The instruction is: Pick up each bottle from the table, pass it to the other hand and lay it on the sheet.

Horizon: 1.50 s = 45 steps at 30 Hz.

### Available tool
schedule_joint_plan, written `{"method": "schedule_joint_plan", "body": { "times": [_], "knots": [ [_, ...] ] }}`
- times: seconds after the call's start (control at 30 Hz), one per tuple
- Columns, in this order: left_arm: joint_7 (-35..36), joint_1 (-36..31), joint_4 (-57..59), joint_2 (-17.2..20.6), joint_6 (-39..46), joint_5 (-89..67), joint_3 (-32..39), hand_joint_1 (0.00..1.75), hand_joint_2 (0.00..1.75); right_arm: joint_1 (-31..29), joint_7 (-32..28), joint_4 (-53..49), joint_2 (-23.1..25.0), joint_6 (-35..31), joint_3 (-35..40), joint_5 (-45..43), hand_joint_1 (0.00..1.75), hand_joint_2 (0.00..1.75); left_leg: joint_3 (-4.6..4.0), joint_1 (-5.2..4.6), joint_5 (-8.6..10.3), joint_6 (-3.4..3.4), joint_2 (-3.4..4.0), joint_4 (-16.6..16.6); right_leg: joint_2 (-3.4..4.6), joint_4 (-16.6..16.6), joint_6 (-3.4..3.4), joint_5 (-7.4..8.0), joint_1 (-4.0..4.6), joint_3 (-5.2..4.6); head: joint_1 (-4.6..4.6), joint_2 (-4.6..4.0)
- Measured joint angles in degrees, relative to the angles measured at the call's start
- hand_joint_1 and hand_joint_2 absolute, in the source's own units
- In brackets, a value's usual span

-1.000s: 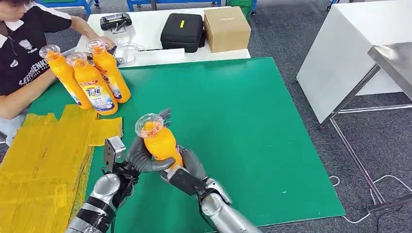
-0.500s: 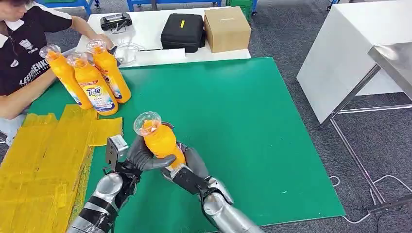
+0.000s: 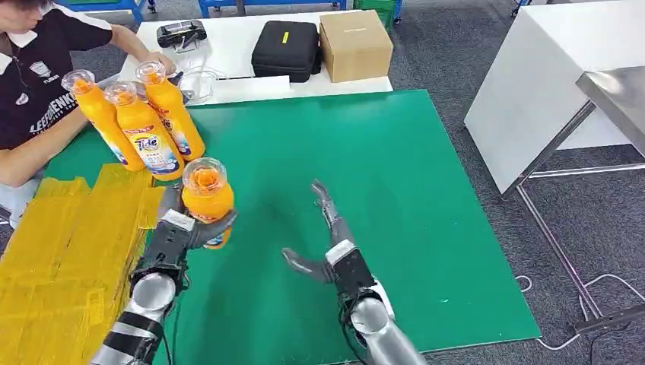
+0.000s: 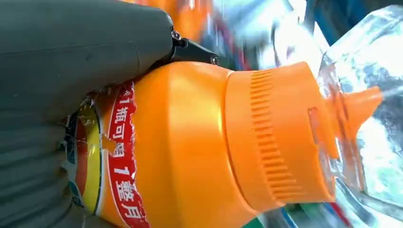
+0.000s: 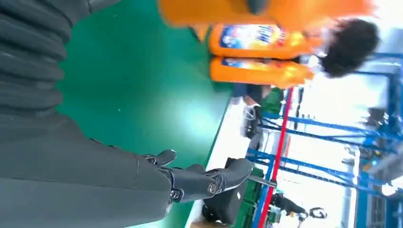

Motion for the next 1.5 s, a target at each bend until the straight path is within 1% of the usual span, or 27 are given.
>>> {"method": "schedule_joint_plan", "body": {
  "times": [0.03,0.17,0.2,0.27,0.33,0.43,0.53,0.63,0.77,0.87,0.9,0.93,1.03,1.13,1.27,1.4,1.5],
  "knots": [
    [0.1,0.1,-0.2,0.4,1.6,-2.2,0.5,1.75,1.75,0.6,0.4,-1.6,-0.5,0.8,-0.8,-0.5,0.00,0.00,0.00,0.00,0.00,0.00,0.00,0.0,0.00,0.0,0.00,0.00,0.00,0.00,-0.02,0.00],
    [0.9,0.6,-0.5,1.5,3.5,-5.2,2.0,1.75,1.75,2.0,0.9,-5.7,-1.7,1.8,-2.6,-1.1,0.00,0.00,0.00,0.00,0.00,0.00,0.00,0.0,-0.01,0.0,0.00,0.00,0.01,0.00,0.00,0.00],
    [2.1,0.8,-0.5,1.8,5.5,-9.0,2.0,1.75,1.75,2.4,0.7,-6.5,-1.9,2.1,-3.0,-1.5,0.00,1.75,0.01,0.00,0.00,0.00,0.01,0.0,0.00,0.0,0.00,0.00,0.01,0.00,-0.02,0.00],
    [6.0,1.3,-0.5,2.8,10.8,-20.4,2.1,1.75,1.75,3.6,0.5,-8.7,-2.4,2.8,-4.1,-2.7,0.00,1.75,0.00,0.00,0.00,0.00,0.00,0.0,0.00,0.0,0.00,0.00,0.01,0.01,0.00,0.00],
    [10.0,2.1,-0.5,4.5,14.3,-31.8,3.0,1.75,1.75,5.1,0.4,-11.5,-3.3,3.7,-5.7,-3.8,0.00,1.75,0.00,0.00,-0.01,0.00,0.01,0.0,0.01,0.0,0.00,0.00,0.00,-0.02,-0.02,0.00],
    [15.0,2.5,1.4,6.9,15.2,-44.4,4.2,1.75,1.75,6.6,0.4,-14.7,-4.4,5.0,-7.7,-4.5,0.00,1.75,-0.01,0.00,-0.01,-0.01,0.04,0.0,0.02,0.0,-0.01,-0.01,0.01,-0.04,-0.02,0.00],
    [21.4,1.9,7.1,9.2,16.5,-59.0,4.5,1.75,1.75,6.9,0.6,-16.7,-4.9,6.4,-8.8,-5.0,0.00,1.75,0.00,0.01,-0.01,-0.02,0.05,0.0,0.03,0.0,-0.01,0.00,0.01,-0.07,-0.02,0.00],
    [22.7,0.6,13.6,10.4,16.6,-62.1,4.4,1.75,1.75,6.9,1.0,-17.3,-5.2,7.4,-8.9,-5.1,0.00,1.75,0.01,0.01,0.01,-0.02,0.07,0.0,0.03,0.0,-0.02,0.00,0.02,-0.07,-0.02,0.00],
    [23.6,-2.7,23.0,11.5,16.7,-63.2,4.0,1.75,1.75,6.2,1.1,-17.2,-5.3,7.6,-8.6,-5.1,0.00,1.75,0.01,0.01,0.04,-0.03,0.05,0.0,0.02,0.0,-0.02,0.01,0.02,-0.04,0.00,0.00],
    [23.6,-4.3,27.5,12.0,16.9,-63.2,3.8,1.75,1.75,6.0,1.1,-17.2,-5.3,7.6,-8.5,-5.1,0.00,1.75,-0.01,0.01,0.04,-0.03,0.05,0.0,0.01,0.0,-0.01,0.00,0.01,-0.03,0.00,0.00],
    [23.8,-4.8,28.7,12.2,16.9,-63.3,3.8,1.24,1.75,6.0,1.1,-17.2,-5.4,7.8,-8.5,-5.1,0.00,1.75,-0.01,0.01,0.04,-0.03,0.04,0.0,0.01,0.0,-0.01,0.00,0.01,-0.03,-0.02,0.00],
    [24.2,-5.4,29.8,12.2,16.9,-63.4,3.7,0.00,1.75,5.8,1.2,-17.2,-5.4,8.1,-8.5,-5.2,0.00,1.75,-0.01,0.01,0.04,-0.03,0.02,0.0,-0.01,0.0,-0.01,0.00,0.00,-0.02,-0.02,0.00],
    [26.3,-7.6,34.0,12.5,18.9,-63.3,3.9,0.00,1.75,5.5,1.2,-17.2,-5.6,8.6,-8.0,-5.5,0.00,1.75,-0.01,0.01,0.03,-0.04,0.00,0.0,0.01,0.0,-0.01,0.00,0.01,-0.01,-0.02,0.00],
    [27.3,-8.2,36.3,12.7,21.0,-62.3,5.0,0.00,1.75,5.4,1.2,-17.1,-5.8,8.6,-7.5,-6.0,0.00,1.75,0.00,0.01,0.03,-0.04,0.02,0.0,0.01,0.0,-0.01,0.00,0.02,-0.03,-0.02,0.00],
    [27.6,-7.7,36.3,12.6,21.3,-61.0,8.0,0.00,1.75,5.3,1.3,-17.0,-6.2,8.5,-7.2,-6.3,0.00,1.75,0.00,0.02,0.04,-0.05,0.02,0.0,0.00,0.0,-0.01,0.00,0.04,-0.03,-0.02,0.00],
    [27.6,-7.6,36.2,12.6,21.5,-60.8,9.5,0.00,1.75,5.3,1.3,-16.9,-6.4,8.4,-7.1,-6.3,0.00,1.75,-0.01,0.01,0.04,-0.04,0.02,0.0,0.01,0.0,-0.01,0.00,0.04,-0.03,0.00,0.00],
    [25.5,-6.3,33.3,12.0,21.5,-60.2,12.4,0.00,1.75,5.3,1.3,-16.9,-6.6,7.7,-6.9,-6.5,0.00,1.75,-0.01,0.01,0.04,-0.04,0.05,0.0,0.03,0.0,-0.01,0.00,0.03,-0.07,0.00,0.00]
  ]
}}
